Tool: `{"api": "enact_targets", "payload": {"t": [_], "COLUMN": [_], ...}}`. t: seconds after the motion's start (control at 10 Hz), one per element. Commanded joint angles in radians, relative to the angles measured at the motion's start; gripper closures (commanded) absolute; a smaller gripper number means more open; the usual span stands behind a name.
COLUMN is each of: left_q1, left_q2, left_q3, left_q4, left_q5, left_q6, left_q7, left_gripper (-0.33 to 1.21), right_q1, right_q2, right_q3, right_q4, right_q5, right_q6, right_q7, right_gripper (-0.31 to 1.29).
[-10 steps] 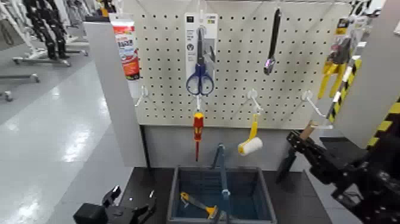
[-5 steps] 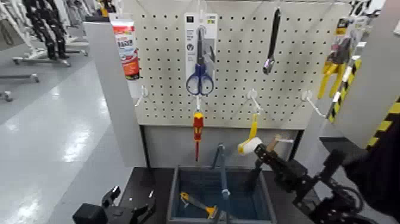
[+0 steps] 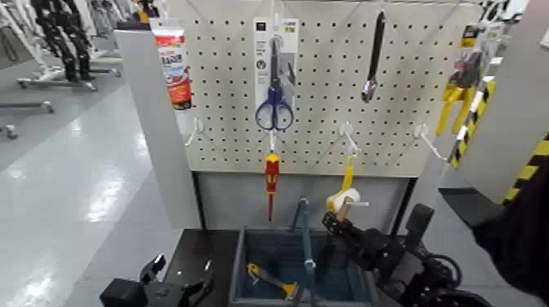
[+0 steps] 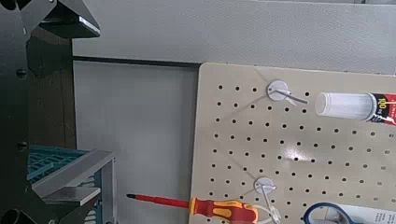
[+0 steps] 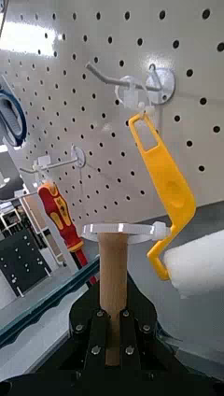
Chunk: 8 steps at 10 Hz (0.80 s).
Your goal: Put the tool with the wooden handle into the crate.
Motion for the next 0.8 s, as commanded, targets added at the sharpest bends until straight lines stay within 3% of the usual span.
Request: {"api": "enact_targets", "payload": {"t": [0.1,0.5,0.8], "left_q1": [0.002,0.003,0.003], "left_q2": [0.000,0.000,0.000], "left_q3": [0.002,0.002,0.002], "left_q4": [0.000,0.000,0.000], "left_q5": [0.000,0.005,0.005], "left_q6": [-0.003,-0.006,-0.006], "left_q7": [0.000,0.000,0.000], "left_gripper": [0.11,0.11,0.11], "right_q1": [0.001,0.024,0.071], "right_q2": [-0.002,0.000,0.008], "right_q3": [0.003,-0.043,-0.080], "right_q4": [-0.004,-0.066,-0.135], "right_q5": [0.006,0.088,0.115], "right_q6": [0.004,0.053,0.060], "right_q7": [0.006,0.026,-0.006], "right_gripper": [0.88,0.07,0.10]}}
